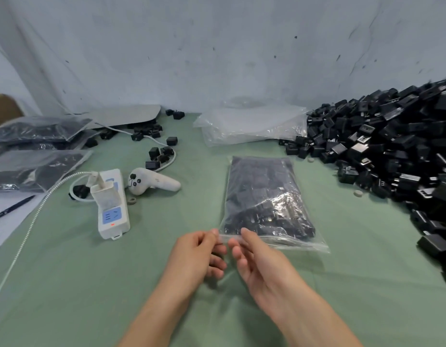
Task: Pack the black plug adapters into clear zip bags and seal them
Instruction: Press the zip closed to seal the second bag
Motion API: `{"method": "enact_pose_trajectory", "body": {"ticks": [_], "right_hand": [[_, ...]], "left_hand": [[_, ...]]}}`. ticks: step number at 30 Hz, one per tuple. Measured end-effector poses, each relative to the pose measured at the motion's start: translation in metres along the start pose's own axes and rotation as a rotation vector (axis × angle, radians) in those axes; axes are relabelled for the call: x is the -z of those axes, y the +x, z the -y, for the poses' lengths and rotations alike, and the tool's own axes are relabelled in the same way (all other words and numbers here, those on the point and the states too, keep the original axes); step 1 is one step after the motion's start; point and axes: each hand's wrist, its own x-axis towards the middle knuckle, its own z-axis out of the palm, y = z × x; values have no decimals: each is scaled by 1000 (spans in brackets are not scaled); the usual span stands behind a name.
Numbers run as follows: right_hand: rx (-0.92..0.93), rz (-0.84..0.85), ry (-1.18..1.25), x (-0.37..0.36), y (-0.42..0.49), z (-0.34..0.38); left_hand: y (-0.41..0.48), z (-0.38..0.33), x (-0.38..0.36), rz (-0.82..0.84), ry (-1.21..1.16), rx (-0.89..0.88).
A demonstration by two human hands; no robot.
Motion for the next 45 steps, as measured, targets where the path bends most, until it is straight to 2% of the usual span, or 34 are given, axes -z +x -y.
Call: {"method": "enact_pose_trajectory", "body": {"ticks": [3,14,24,34,45], "right_hand": [[3,45,-5,-7,2,-1],[120,18,-182,-15,5,-15],[166,-17,-207,-15,9,-19],[215,-17,-270,-16,11,-24],[228,4,-294,-15,12,-22]], "left_hand": [[0,3,1,-3,17,-26],[-2,2,2,3,8,-48],[-5,-4,5,85,-35,-25],[-4,-3,4,50,-99,5],[-3,-5,-1,26,-56,15]]}}
